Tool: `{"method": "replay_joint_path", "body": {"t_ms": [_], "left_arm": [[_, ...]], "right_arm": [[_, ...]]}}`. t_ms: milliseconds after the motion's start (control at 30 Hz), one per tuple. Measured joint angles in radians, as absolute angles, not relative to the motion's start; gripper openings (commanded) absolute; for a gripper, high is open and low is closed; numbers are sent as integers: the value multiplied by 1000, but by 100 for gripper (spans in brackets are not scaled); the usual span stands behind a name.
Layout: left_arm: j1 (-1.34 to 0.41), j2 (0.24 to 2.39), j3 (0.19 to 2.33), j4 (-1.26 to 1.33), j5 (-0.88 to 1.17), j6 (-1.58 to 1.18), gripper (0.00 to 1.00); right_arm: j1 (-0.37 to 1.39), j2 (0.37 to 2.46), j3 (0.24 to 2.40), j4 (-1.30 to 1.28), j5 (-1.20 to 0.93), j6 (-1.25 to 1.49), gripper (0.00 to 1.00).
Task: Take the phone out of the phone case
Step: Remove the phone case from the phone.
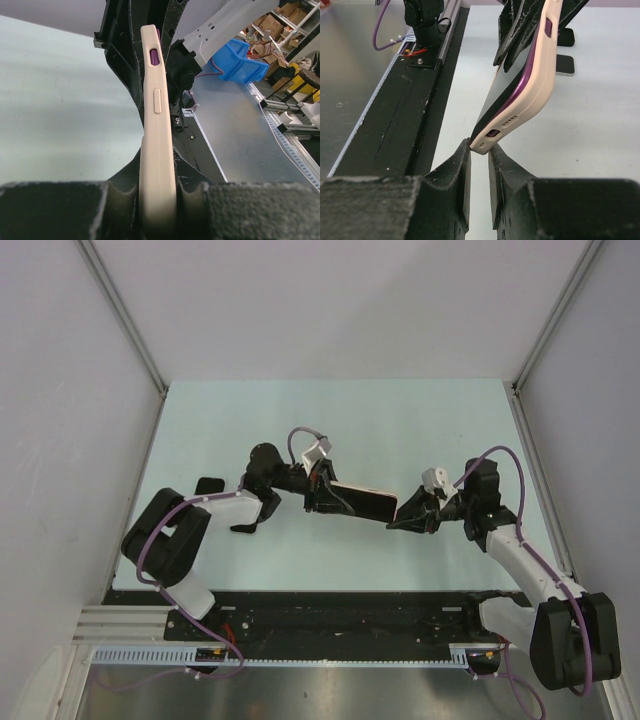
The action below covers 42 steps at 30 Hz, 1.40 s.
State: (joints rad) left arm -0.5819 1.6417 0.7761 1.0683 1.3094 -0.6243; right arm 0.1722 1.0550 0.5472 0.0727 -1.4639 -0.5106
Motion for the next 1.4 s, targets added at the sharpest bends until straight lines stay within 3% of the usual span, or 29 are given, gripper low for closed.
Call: {"method": "replay_joint_path", "body": {"t_ms": [933, 1167, 1400], "left_arm": [[-622, 1633, 776, 1042, 1268, -601, 0], [-628, 1633, 776, 1052, 1239, -593, 0], [-642, 1633, 784, 1081, 1234, -595, 0]], "right_arm": [[147, 1062, 473, 241, -1436, -538, 8], [125, 1071, 471, 311, -1448, -450, 23], [99, 1071, 471, 405, -1528, -321, 28]]}}
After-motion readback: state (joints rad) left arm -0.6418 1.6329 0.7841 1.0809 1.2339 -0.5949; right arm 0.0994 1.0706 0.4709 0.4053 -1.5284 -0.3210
